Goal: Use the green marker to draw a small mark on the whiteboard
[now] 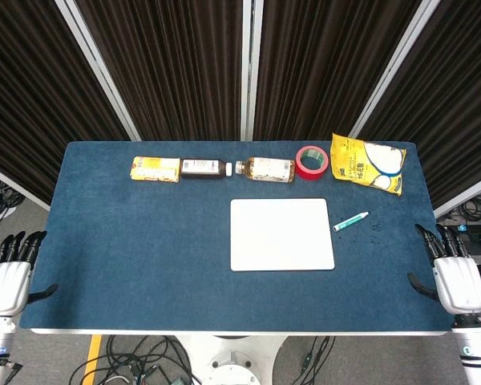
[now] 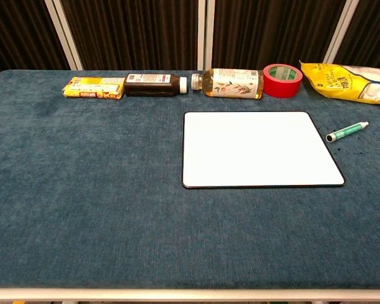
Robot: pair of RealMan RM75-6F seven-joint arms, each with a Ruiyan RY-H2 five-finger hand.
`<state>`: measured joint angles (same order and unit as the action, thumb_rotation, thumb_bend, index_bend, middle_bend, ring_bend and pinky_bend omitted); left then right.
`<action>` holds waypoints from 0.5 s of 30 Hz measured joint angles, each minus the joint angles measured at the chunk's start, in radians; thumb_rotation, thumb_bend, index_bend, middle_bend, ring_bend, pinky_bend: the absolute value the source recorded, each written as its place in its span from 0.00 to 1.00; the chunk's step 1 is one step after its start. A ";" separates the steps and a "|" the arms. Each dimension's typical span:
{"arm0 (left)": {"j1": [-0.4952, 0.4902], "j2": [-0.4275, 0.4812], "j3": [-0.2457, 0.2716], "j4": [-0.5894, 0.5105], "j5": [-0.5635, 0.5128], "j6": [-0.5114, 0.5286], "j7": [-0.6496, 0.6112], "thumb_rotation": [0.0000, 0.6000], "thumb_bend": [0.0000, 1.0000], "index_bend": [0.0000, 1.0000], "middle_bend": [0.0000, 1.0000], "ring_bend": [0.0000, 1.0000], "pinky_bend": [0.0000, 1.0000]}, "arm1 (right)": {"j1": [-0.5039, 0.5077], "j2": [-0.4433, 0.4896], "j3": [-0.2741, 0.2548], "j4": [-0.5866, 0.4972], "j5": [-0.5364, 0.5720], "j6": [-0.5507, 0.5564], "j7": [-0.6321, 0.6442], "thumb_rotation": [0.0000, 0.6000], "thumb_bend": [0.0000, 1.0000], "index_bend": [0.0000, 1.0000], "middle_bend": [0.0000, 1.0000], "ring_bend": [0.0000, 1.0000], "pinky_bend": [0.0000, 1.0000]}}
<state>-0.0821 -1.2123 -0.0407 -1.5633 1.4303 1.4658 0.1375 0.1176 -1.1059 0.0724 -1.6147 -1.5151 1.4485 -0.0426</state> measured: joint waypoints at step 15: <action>-0.002 -0.007 -0.008 -0.001 0.004 0.006 0.007 1.00 0.00 0.08 0.09 0.00 0.00 | 0.057 0.011 0.015 0.034 0.013 -0.085 0.039 1.00 0.18 0.10 0.23 0.08 0.10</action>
<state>-0.0843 -1.2190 -0.0486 -1.5640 1.4340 1.4718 0.1447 0.1743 -1.0950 0.0871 -1.5808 -1.5021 1.3632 -0.0035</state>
